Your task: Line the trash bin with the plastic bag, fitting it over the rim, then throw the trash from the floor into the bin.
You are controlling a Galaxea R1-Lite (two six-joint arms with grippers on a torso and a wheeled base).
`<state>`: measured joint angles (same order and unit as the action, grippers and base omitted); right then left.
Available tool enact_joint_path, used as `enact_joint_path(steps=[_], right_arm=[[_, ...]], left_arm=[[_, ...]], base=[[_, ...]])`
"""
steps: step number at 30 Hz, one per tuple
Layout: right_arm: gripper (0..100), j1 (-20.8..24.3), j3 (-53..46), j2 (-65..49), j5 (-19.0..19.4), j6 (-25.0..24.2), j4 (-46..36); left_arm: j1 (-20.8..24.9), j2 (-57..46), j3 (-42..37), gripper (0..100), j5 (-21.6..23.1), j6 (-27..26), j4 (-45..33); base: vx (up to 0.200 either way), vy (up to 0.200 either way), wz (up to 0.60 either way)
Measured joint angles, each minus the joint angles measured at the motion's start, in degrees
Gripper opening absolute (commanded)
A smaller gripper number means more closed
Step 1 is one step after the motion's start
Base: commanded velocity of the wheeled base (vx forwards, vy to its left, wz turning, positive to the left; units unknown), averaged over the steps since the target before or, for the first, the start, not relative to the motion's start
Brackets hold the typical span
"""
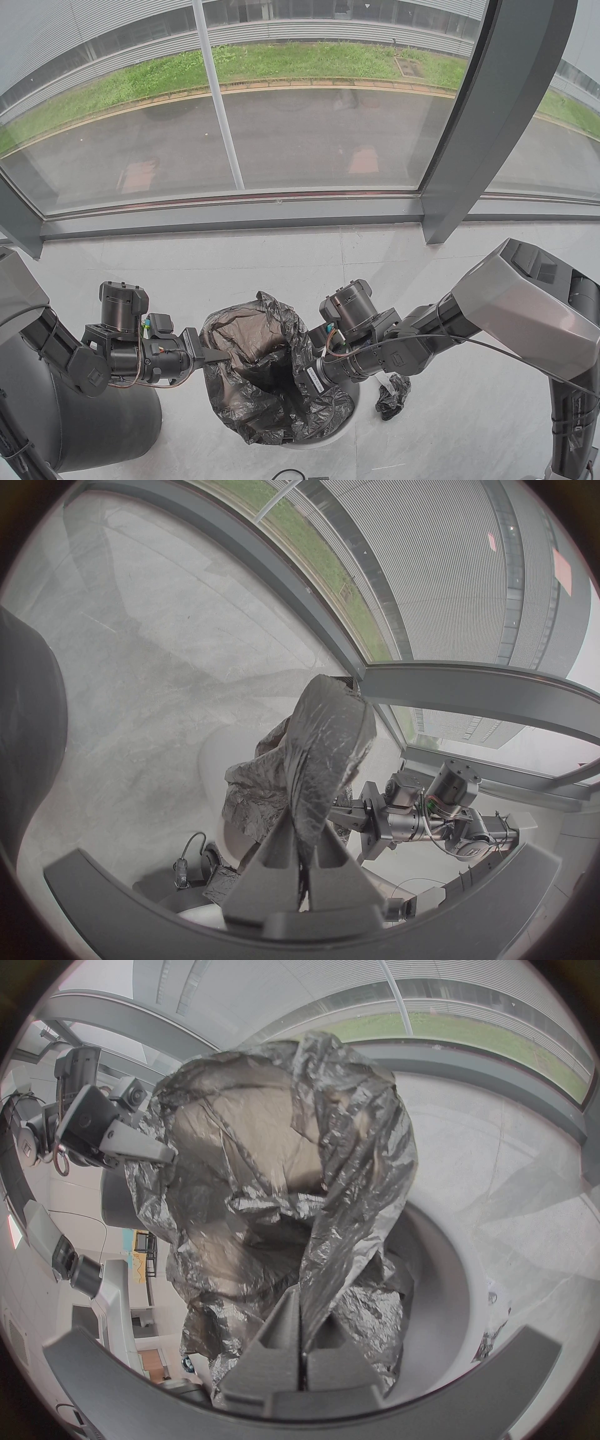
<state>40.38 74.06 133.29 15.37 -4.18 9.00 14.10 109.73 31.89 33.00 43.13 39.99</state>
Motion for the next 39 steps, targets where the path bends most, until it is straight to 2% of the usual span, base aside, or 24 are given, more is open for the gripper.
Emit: enact_joint_path(steps=[11,19,27,39], right_arm=[[0,-0.24,-11.15,-2.3,0.0,1.37,4.44],[0,-0.48,-19.13,-3.55,-0.44,1.43,11.97],[0,-1.74,-22.87,-3.22,-8.24,1.45,18.31],[0,-2.91,-27.89,-0.52,-15.37,1.45,27.92]], left_arm=[[6.4,2.15,-1.6,0,0.5,0.37,-0.05],[9.48,4.79,-1.35,0,0.22,0.39,0.13],[10.12,5.46,-1.61,0,0.12,0.88,0.17],[10.29,5.84,-1.28,0,0.15,1.45,0.16]], base=[[0.0,0.0,0.0],[0.0,0.0,0.0],[0.0,0.0,0.0],[0.0,0.0,0.0]])
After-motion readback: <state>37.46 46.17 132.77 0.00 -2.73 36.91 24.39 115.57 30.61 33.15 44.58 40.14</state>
